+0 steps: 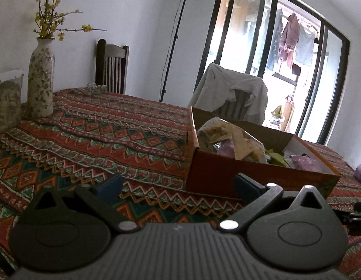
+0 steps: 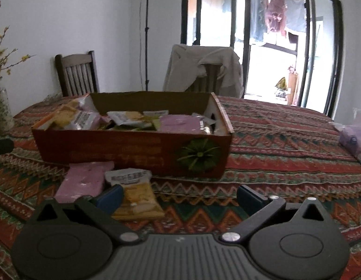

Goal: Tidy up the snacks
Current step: 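Move both open grippers back to the remaining packets, then grasp a white printed cracker packet with the right gripper, then grasp a pink packet with the left gripper, then carry both held packets into the cardboard box and open both grippers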

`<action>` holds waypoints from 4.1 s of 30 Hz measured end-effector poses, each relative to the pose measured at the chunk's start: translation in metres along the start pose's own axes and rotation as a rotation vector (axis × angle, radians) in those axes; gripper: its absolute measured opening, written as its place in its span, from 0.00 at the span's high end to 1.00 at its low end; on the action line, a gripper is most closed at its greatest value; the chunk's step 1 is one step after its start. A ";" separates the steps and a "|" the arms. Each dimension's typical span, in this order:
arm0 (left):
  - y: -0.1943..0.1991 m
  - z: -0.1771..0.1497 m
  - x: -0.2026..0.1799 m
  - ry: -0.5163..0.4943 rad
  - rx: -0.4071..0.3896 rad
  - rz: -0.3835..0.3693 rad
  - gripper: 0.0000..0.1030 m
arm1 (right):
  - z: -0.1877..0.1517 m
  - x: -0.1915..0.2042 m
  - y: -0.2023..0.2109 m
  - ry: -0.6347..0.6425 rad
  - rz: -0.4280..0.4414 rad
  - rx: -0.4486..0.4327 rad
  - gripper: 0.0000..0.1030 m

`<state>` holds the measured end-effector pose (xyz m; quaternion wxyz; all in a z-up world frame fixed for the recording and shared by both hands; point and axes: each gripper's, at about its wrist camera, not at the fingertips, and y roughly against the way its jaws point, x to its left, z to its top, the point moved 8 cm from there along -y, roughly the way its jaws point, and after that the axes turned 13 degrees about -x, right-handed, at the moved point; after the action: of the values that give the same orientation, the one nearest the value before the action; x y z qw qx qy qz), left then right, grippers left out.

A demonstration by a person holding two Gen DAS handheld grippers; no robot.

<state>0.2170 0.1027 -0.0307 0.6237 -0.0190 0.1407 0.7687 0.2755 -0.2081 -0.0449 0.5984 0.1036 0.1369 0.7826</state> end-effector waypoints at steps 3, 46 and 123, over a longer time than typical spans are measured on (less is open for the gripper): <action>-0.001 -0.002 0.000 0.004 0.011 0.000 0.00 | -0.001 0.011 -0.010 0.015 0.020 0.029 0.00; -0.006 -0.005 0.011 0.018 0.032 0.069 0.00 | -0.008 0.012 -0.033 -0.057 0.120 0.063 0.62; 0.007 -0.008 -0.152 -0.135 0.125 -0.127 0.39 | 0.016 -0.043 0.020 -0.129 0.007 -0.261 0.61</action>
<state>0.2431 -0.0453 -0.0060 0.6790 0.0629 0.1449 0.7169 0.2740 -0.2533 -0.0226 0.6116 0.0757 -0.0053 0.7876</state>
